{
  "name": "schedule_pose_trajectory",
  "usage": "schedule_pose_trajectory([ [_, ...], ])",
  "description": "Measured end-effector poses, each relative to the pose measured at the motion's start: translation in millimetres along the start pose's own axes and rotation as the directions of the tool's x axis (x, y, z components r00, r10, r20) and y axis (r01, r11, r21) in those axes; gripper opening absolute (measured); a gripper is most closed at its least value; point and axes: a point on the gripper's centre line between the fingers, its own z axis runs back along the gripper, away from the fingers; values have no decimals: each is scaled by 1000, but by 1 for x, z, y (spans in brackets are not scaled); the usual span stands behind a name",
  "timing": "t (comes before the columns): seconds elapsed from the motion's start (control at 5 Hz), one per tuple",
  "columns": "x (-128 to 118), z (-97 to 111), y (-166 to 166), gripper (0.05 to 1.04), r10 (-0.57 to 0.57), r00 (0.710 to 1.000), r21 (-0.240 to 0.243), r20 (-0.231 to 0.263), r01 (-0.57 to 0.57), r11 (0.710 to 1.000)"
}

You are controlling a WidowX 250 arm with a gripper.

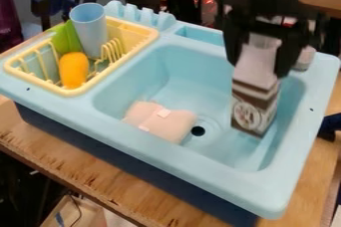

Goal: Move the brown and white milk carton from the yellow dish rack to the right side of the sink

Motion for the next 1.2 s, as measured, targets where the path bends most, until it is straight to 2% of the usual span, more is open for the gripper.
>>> schedule_pose_trajectory([
  [0.2,1,-12,-3,810,3,1000,5,-24,-3,1000],
  [0.8,18,-16,-1,810,-5,1000,-21,12,5,1000],
  [1.0,19,-17,-1,865,-10,1000,-23,0,10,1000],
  [1.2,18,-16,-2,1012,-2,1000,-22,-30,1,1000],
])
